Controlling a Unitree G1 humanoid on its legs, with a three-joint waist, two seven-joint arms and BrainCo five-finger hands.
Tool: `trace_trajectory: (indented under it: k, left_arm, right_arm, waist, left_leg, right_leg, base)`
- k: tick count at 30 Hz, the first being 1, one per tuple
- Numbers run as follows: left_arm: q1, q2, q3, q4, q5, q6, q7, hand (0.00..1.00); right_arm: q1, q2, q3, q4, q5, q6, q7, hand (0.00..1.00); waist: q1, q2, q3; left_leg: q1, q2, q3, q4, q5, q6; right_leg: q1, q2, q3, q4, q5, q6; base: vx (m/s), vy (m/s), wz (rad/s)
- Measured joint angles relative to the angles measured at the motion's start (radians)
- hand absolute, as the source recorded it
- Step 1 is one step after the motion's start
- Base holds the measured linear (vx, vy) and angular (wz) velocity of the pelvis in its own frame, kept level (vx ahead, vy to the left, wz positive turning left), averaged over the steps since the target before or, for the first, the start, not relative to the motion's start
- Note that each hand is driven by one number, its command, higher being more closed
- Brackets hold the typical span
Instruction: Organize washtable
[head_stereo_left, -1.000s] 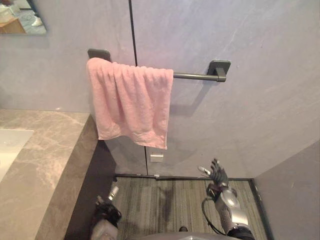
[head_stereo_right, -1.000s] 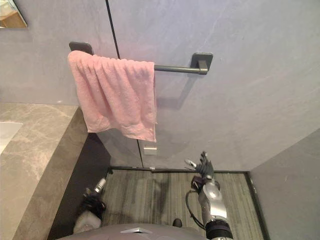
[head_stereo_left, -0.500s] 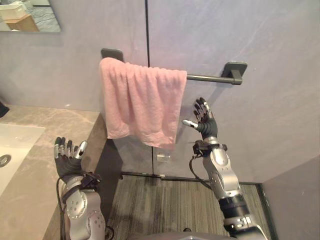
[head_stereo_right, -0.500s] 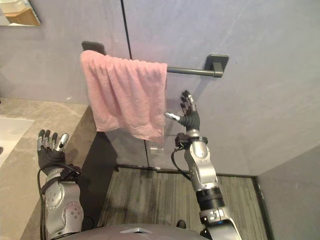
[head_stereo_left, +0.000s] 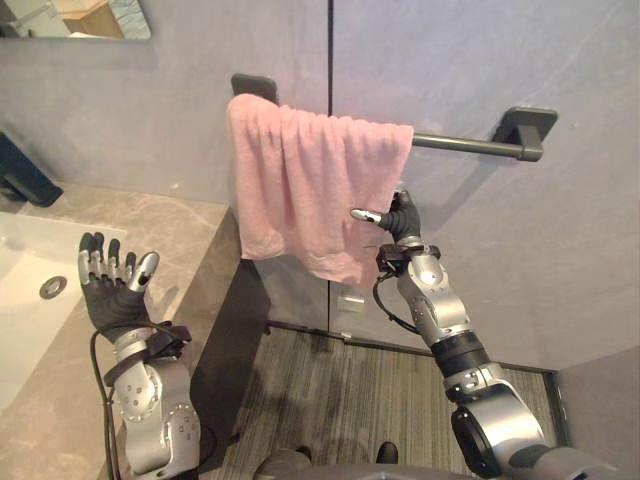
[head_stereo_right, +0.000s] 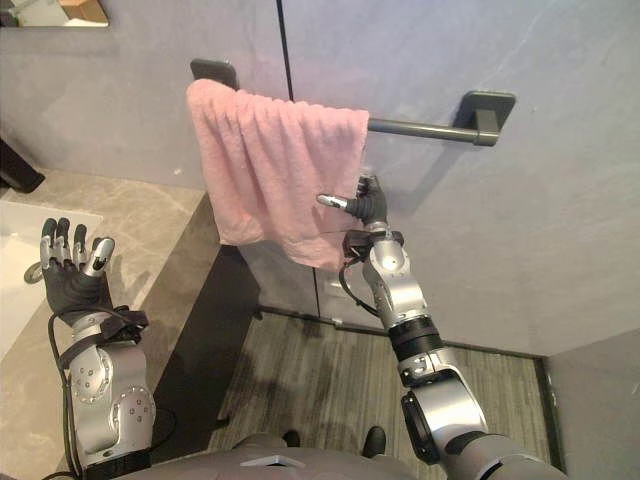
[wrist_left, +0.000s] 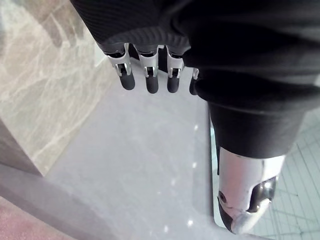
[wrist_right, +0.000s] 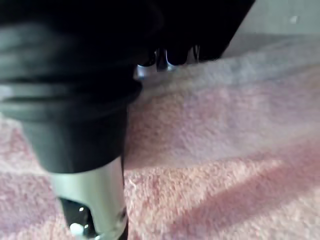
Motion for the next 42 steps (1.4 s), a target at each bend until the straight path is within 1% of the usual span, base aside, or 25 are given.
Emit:
trace_trajectory:
  k: [2, 6, 11, 18, 21, 24, 25, 27, 29, 30, 33, 35, 36, 39, 42]
  left_arm:
    - [0.0, 0.0, -0.001, 0.0, 0.0, 0.0, 0.0, 0.0]
    - [0.003, 0.0, -0.002, 0.0, 0.0, 0.001, 0.0, 0.0]
    - [0.004, 0.0, -0.001, 0.0, 0.001, 0.001, 0.0, 0.0]
    - [0.0, 0.007, -0.002, 0.0, 0.02, 0.01, 0.0, 0.0]
    - [-0.001, 0.04, -0.001, 0.003, 0.045, 0.024, 0.0, 0.0]
    - [-0.02, 0.084, -0.007, 0.014, 0.068, 0.036, -0.004, 0.0]
    - [-0.038, 0.093, -0.01, 0.037, 0.088, 0.038, -0.008, 0.0]
    - [-0.068, 0.111, -0.02, 0.075, 0.089, 0.044, -0.017, 0.0]
    - [-0.123, 0.157, -0.06, 0.152, 0.099, 0.051, -0.021, 0.0]
    - [-0.14, 0.162, -0.068, 0.169, 0.101, 0.053, -0.021, 0.0]
    - [-0.199, 0.168, -0.1, 0.217, 0.119, 0.055, -0.019, 0.0]
    - [-0.233, 0.187, -0.137, 0.248, 0.119, 0.055, -0.017, 0.0]
    - [-0.258, 0.195, -0.158, 0.271, 0.119, 0.055, -0.014, 0.0]
    - [-0.292, 0.197, -0.177, 0.313, 0.119, 0.055, -0.004, 0.0]
    - [-0.356, 0.202, -0.227, 0.399, 0.118, 0.059, 0.006, 0.0]
  right_arm:
    - [-0.017, 0.002, 0.015, 0.002, 0.013, 0.012, 0.005, 1.0]
    - [-0.047, 0.006, 0.033, 0.003, 0.013, 0.013, 0.013, 1.0]
    - [-0.047, 0.01, 0.044, 0.003, 0.013, 0.015, 0.013, 1.0]
    - [-0.037, 0.006, 0.031, 0.0, 0.012, 0.018, 0.013, 1.0]
    - [-0.019, 0.007, 0.007, -0.011, 0.01, 0.018, 0.013, 1.0]
    - [0.026, 0.002, -0.018, -0.066, 0.01, 0.019, 0.014, 1.0]
    - [0.045, 0.001, -0.028, -0.094, 0.009, 0.019, 0.014, 1.0]
    - [0.05, -0.001, -0.032, -0.107, 0.009, 0.018, 0.015, 1.0]
    - [0.052, -0.009, -0.032, -0.14, 0.01, 0.018, 0.023, 1.0]
    - [0.052, -0.013, -0.032, -0.144, 0.01, 0.018, 0.025, 1.0]
    - [0.058, -0.021, -0.03, -0.155, 0.011, 0.018, 0.033, 1.0]
    - [0.063, -0.033, -0.027, -0.17, 0.011, 0.018, 0.034, 1.0]
    - [0.068, -0.038, -0.026, -0.17, 0.012, 0.018, 0.033, 1.0]
    - [0.068, -0.036, -0.015, -0.171, 0.012, 0.018, 0.033, 1.0]
    - [0.068, -0.036, 0.027, -0.175, 0.013, 0.018, 0.034, 1.0]
  waist:
    - [0.0, 0.002, 0.004]
    - [0.004, -0.004, 0.026]
    - [0.005, -0.005, 0.026]
    - [-0.002, -0.005, 0.027]
    - [-0.002, -0.006, 0.028]
    - [-0.005, -0.008, 0.029]
    - [-0.007, -0.006, 0.033]
    - [-0.025, -0.006, 0.045]
    - [-0.035, -0.009, 0.046]
    - [-0.036, -0.009, 0.047]
    - [-0.059, -0.007, 0.047]
    - [-0.06, -0.007, 0.047]
    - [-0.065, -0.007, 0.047]
    - [-0.077, -0.007, 0.047]
    - [-0.086, -0.007, 0.047]
  left_leg:
    - [-0.007, -0.005, -0.014, -0.003, 0.007, 0.001]
    - [-0.012, -0.013, -0.026, -0.002, 0.014, 0.002]
    - [-0.012, -0.015, -0.028, -0.003, 0.014, 0.003]
    - [-0.006, -0.014, -0.019, -0.008, 0.014, 0.003]
    - [0.004, -0.014, 0.0, -0.013, 0.013, 0.003]
    - [0.006, -0.013, 0.028, -0.015, 0.011, 0.006]
    - [0.005, -0.013, 0.042, -0.012, 0.01, 0.009]
    - [0.005, -0.014, 0.058, -0.004, 0.006, 0.014]
    - [-0.014, -0.015, 0.08, 0.005, 0.006, 0.014]
    - [-0.018, -0.016, 0.084, 0.007, 0.006, 0.014]
    - [-0.024, -0.017, 0.088, 0.015, 0.006, 0.014]
    - [-0.024, -0.016, 0.093, 0.015, 0.006, 0.014]
    - [-0.026, -0.016, 0.095, 0.015, 0.006, 0.014]
    - [-0.029, -0.016, 0.102, 0.016, 0.006, 0.014]
    - [-0.03, -0.017, 0.115, 0.018, 0.006, 0.014]
  right_leg:
    - [-0.001, -0.005, -0.003, 0.0, 0.0, 0.0]
    - [-0.002, -0.013, -0.003, 0.0, 0.0, 0.0]
    - [-0.002, -0.015, -0.002, 0.0, 0.0, 0.0]
    - [-0.004, -0.015, 0.009, 0.0, 0.0, 0.0]
    - [-0.004, -0.015, 0.029, 0.0, 0.002, 0.003]
    - [-0.018, -0.014, 0.059, 0.0, 0.014, 0.005]
    - [-0.023, -0.014, 0.071, -0.001, 0.019, 0.005]
    - [-0.027, -0.015, 0.087, -0.002, 0.024, 0.006]
    - [-0.04, -0.015, 0.111, -0.024, 0.049, 0.009]
    - [-0.044, -0.016, 0.115, -0.027, 0.051, 0.01]
    - [-0.05, -0.014, 0.124, -0.027, 0.055, 0.01]
    - [-0.057, -0.012, 0.137, -0.027, 0.059, 0.01]
    - [-0.06, -0.011, 0.139, -0.027, 0.062, 0.009]
    - [-0.067, -0.011, 0.146, -0.027, 0.067, 0.009]
    - [-0.074, -0.011, 0.164, -0.027, 0.073, 0.011]
  base:
    - [0.0, 0.019, 0.2]
    - [-0.02, 0.027, 0.12]
    - [0.0, 0.004, 0.01]
    - [0.0, 0.002, -0.04]
    - [0.0, 0.011, -0.18]
    - [-0.02, 0.028, -0.29]
    - [-0.03, 0.04, -0.36]
    - [-0.04, 0.038, -0.28]
    - [-0.05, 0.022, -0.27]
    - [-0.03, 0.011, -0.2]
    - [-0.02, -0.002, -0.08]
    - [-0.03, -0.011, -0.17]
    - [-0.03, -0.007, -0.14]
    - [-0.02, 0.007, -0.09]
    - [-0.03, 0.013, -0.15]
